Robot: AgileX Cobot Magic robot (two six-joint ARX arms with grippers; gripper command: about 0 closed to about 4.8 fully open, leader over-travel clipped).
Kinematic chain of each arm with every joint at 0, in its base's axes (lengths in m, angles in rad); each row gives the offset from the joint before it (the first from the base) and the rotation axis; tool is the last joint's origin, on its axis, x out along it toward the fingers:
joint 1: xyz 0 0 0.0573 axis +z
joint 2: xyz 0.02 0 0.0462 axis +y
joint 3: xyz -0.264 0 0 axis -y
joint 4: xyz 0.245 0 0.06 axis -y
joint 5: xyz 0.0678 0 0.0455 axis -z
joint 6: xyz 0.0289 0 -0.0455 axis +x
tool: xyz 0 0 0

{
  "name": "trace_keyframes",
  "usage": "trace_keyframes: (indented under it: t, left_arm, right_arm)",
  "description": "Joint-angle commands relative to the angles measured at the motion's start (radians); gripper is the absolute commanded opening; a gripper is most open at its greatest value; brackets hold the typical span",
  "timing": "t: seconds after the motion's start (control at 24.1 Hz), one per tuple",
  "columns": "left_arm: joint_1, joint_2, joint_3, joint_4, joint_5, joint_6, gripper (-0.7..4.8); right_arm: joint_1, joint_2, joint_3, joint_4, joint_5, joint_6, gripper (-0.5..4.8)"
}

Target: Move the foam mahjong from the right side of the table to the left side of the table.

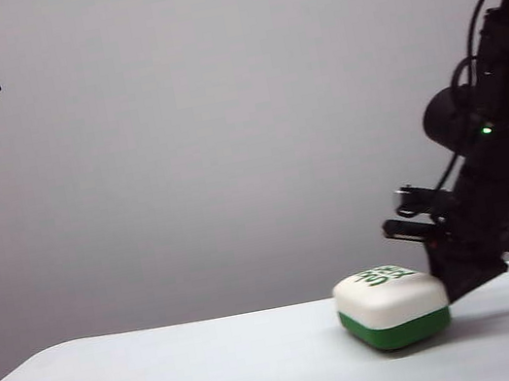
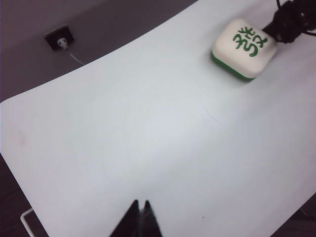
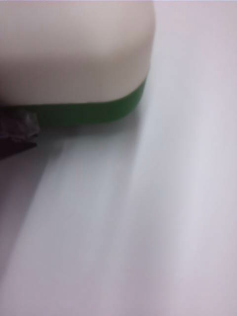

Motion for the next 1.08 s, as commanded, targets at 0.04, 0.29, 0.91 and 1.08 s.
trace_keyframes:
  t: [0.04,0.29,0.91,1.08]
  left_arm:
    - [0.000,-0.004,0.007,0.002,0.004,-0.003,-0.05]
    - [0.000,-0.004,0.007,-0.004,0.003,-0.003,-0.05]
    - [0.000,-0.004,0.007,-0.033,0.005,-0.003,-0.05]
    - [0.000,-0.004,0.006,-0.056,0.004,-0.025,-0.05]
  right_arm:
    - [0.028,0.006,0.033,-0.006,-0.011,0.001,-0.05]
    - [0.083,0.039,0.071,-0.010,-0.010,0.002,-0.05]
    - [0.266,0.053,0.083,0.083,0.018,0.103,-0.05]
    - [0.283,0.056,0.083,0.099,0.021,0.114,-0.05]
